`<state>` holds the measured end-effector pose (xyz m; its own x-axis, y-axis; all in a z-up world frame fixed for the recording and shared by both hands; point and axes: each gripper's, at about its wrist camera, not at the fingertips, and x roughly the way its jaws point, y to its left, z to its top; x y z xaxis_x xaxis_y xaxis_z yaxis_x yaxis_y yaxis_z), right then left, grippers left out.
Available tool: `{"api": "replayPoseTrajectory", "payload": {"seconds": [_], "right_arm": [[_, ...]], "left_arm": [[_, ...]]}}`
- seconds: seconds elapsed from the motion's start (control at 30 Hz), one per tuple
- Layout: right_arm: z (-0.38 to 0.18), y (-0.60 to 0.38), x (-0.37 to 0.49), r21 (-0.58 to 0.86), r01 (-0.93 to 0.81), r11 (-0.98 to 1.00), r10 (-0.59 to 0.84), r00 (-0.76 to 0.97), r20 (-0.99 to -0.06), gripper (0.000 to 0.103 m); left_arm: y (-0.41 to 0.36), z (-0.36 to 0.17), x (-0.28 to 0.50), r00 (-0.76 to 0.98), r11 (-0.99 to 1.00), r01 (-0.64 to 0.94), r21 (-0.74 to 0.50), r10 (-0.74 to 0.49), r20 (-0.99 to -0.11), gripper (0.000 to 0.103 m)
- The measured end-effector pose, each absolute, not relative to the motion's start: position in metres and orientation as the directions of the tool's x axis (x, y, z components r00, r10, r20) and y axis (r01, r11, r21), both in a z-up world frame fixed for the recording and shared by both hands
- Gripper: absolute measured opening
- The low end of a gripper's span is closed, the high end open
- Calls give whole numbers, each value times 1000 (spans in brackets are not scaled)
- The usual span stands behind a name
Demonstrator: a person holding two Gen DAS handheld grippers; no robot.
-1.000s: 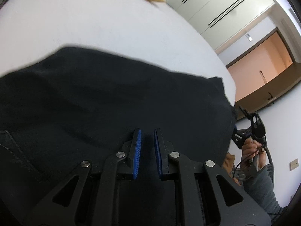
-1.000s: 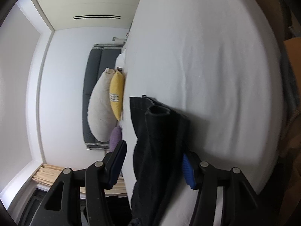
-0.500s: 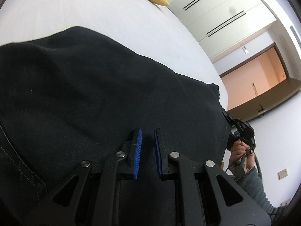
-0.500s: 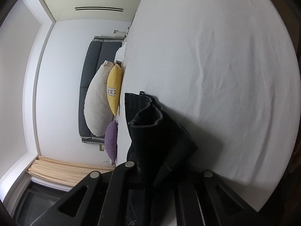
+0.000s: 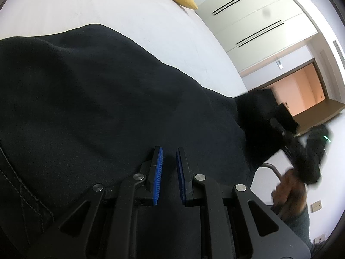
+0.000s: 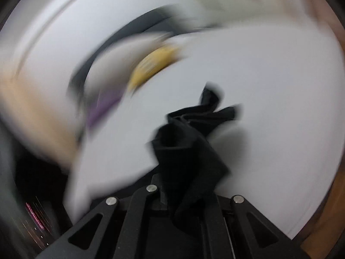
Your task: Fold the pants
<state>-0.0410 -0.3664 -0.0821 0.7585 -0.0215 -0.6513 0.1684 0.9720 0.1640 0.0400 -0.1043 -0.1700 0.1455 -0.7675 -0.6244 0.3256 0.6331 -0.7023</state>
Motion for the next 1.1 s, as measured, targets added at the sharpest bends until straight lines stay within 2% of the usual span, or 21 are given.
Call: {"api": "replayPoseTrajectory", "payload": {"seconds": [0.03, 0.07, 0.23, 0.3, 0.37, 0.43, 0.47, 0.5, 0.53, 0.73, 0.87, 0.9, 0.93, 0.97, 1.0, 1.03, 1.1], "right_arm": [[-88, -327, -33, 19, 76, 997, -42, 728, -685, 6], [-100, -297, -28, -63, 5, 998, -49, 697, -716, 6], [-151, -244, -17, -275, -78, 958, -169, 623, -764, 5], [-150, -243, -17, -281, -68, 957, -178, 628, -757, 5], [-142, -244, -19, -297, -58, 953, -190, 647, -738, 5], [-135, -238, -24, -339, -70, 938, -206, 675, -709, 5], [-134, -233, -28, -357, -76, 931, -212, 684, -698, 5], [-132, -227, -33, -375, -84, 923, -216, 694, -687, 5], [-129, -221, -38, -395, -96, 914, -216, 710, -671, 5], [-127, -202, -54, -405, -127, 905, -189, 734, -652, 5], [-129, -190, -52, -423, -158, 892, -179, 736, -653, 5], [-128, -187, -53, -422, -162, 892, -174, 738, -652, 5], [-128, -183, -55, -423, -165, 891, -171, 741, -649, 5], [-126, -181, -55, -428, -168, 888, -169, 747, -643, 5], [-123, -179, -54, -434, -171, 885, -166, 755, -635, 5], [-120, -176, -54, -438, -175, 882, -161, 761, -629, 5], [-119, -167, -52, -444, -185, 877, -154, 766, -624, 5]], "left_arm": [[-101, -171, 41, 144, 630, 322, -707, -770, -621, 13], [-99, -171, 42, 140, 625, 313, -715, -775, -616, 13], [-82, -166, 50, 120, 622, 223, -751, -781, -612, 13], [-77, -166, 50, 107, 612, 189, -768, -790, -604, 16], [-73, -166, 51, 87, 570, 139, -810, -822, -563, 30], [-70, -160, 53, 90, 519, 112, -847, -854, -512, 72], [-69, -154, 55, 101, 507, 106, -855, -861, -498, 80], [-68, -149, 56, 110, 503, 105, -858, -863, -493, 93], [-67, -145, 59, 117, 494, 105, -863, -868, -482, 98], [-55, -156, 77, 62, 469, 29, -883, -882, -467, 98], [-57, -156, 86, 0, 483, 61, -873, -875, -484, 95], [-58, -155, 89, -23, 494, 76, -866, -868, -497, 89], [-60, -156, 95, -51, 507, 94, -857, -857, -513, 72], [-61, -157, 101, -77, 526, 103, -844, -842, -534, 63], [-61, -159, 105, -94, 537, 102, -837, -833, -546, 44], [-59, -160, 110, -108, 544, 105, -833, -826, -553, 30], [-53, -155, 117, -101, 556, 134, -820, -816, -569, 22]]}}
